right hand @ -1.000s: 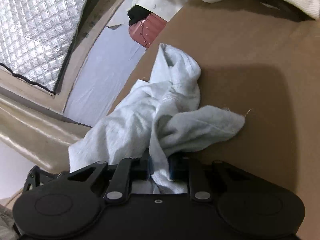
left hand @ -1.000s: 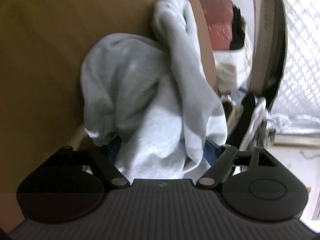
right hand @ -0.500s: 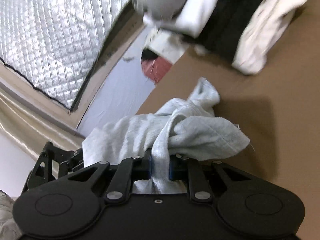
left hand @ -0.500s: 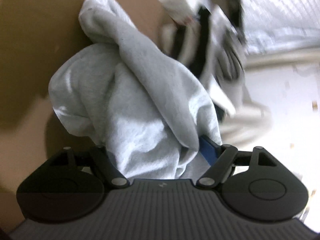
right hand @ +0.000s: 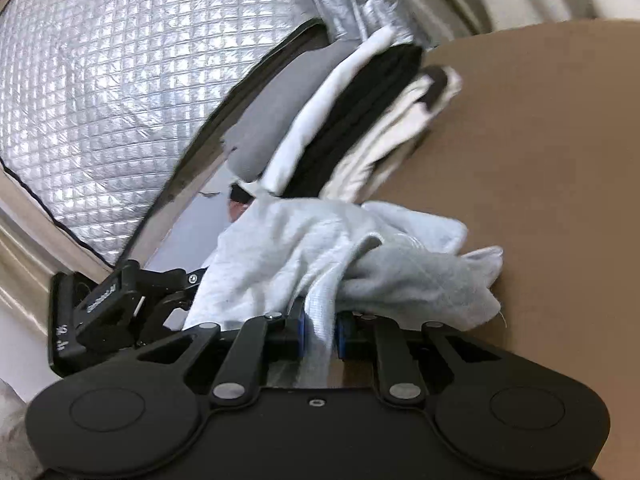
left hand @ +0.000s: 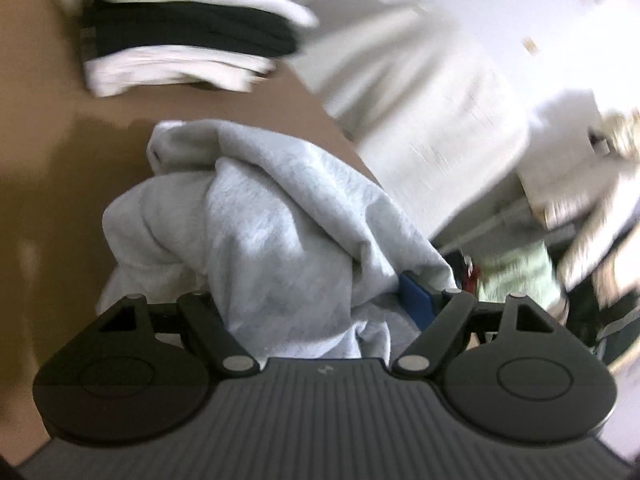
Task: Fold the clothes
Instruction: 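Lift the grey t-shirt with both grippers and shake it loose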
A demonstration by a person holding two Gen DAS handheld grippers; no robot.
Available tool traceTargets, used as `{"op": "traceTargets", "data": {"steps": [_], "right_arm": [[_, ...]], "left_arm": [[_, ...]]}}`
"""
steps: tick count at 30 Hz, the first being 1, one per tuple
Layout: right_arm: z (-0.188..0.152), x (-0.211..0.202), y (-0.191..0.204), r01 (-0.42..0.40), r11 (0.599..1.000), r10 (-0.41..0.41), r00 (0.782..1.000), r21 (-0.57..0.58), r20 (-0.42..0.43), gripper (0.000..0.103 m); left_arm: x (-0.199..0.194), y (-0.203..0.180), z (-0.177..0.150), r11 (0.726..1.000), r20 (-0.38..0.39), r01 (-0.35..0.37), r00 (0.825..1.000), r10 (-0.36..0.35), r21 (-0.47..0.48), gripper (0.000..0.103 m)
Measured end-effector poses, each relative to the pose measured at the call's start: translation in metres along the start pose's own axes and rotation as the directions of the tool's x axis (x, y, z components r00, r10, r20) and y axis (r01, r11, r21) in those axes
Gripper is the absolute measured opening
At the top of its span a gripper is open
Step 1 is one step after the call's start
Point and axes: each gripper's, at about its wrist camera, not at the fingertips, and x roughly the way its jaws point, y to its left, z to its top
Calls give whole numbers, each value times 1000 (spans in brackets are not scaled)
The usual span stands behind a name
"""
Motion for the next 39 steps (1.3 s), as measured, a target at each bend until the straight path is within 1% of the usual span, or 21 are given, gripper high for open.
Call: {"op": "traceTargets", "data": {"steps": [2,5,7,9,11,13,14,16,17,18,20,22,24,25,27,32,33,34,36,37,39], "right_arm": [[2,-20,2,27,999,-28,999,-38,-27,20],[6,-56,15,2,996,-5,999,-91,-39,19],[12,-86,32,5,984,-7,1000,-179,-11,19],[18,-122,37,-8,976,17,999,-218,39,19],[26,-154,37,-33,974,56,994,-226,95,19],[33,-176,39,-15,962,59,986,-274,153,18],[35,-183,41,20,949,41,982,-316,184,18],[32,-173,25,140,933,-85,981,-331,176,18],[30,-165,12,201,926,-159,975,-319,153,18],[27,-156,0,261,914,-232,964,-309,129,18],[19,-137,-29,370,887,-365,928,-276,71,18],[1,-111,-76,440,881,-452,892,-174,-32,18],[-15,-90,-110,494,861,-507,853,-118,-128,18],[-20,-82,-120,515,850,-526,835,-109,-161,18],[-18,-75,-125,540,834,-551,814,-109,-183,19],[-2,-73,-107,496,861,-507,855,-113,-111,22],[-4,-72,-105,496,859,-509,855,-126,-104,22],[-5,-70,-104,489,861,-504,858,-140,-100,22],[-8,-71,-105,468,868,-486,868,-165,-97,20],[-8,-72,-105,457,873,-476,874,-168,-95,20],[-5,-81,-108,435,889,-449,890,-141,-84,20]], "left_arm": [[5,-32,-18,996,25,-29,999,27,79,78],[-8,-73,-42,973,111,4,993,-31,231,78],[-12,-97,-42,956,131,73,985,-114,285,78],[-17,-121,-42,934,134,165,967,-216,316,78],[-15,-144,-44,925,145,237,946,-289,299,78],[-7,-162,-39,909,140,278,933,-332,310,80],[2,-169,-39,918,112,243,950,-290,314,82],[20,-183,-39,930,58,174,978,-203,324,85],[33,-187,-42,930,4,98,994,-106,354,86],[47,-186,-48,915,-50,5,999,16,403,86],[79,-176,-67,838,-95,-144,969,226,527,86],[99,-152,-94,749,-51,-232,941,334,620,85],[108,-127,-120,665,30,-317,914,405,676,84],[113,-118,-129,636,47,-336,903,426,695,85],[119,-112,-133,613,57,-335,903,426,715,85],[122,-120,-122,644,76,-308,929,361,700,85],[122,-121,-126,633,90,-325,923,374,703,85],[127,-117,-126,617,107,-344,915,388,707,77],[125,-115,-127,565,165,-398,893,419,723,57],[123,-117,-127,507,215,-456,860,464,731,48],[122,-115,-127,398,331,-560,793,510,727,46]]}}
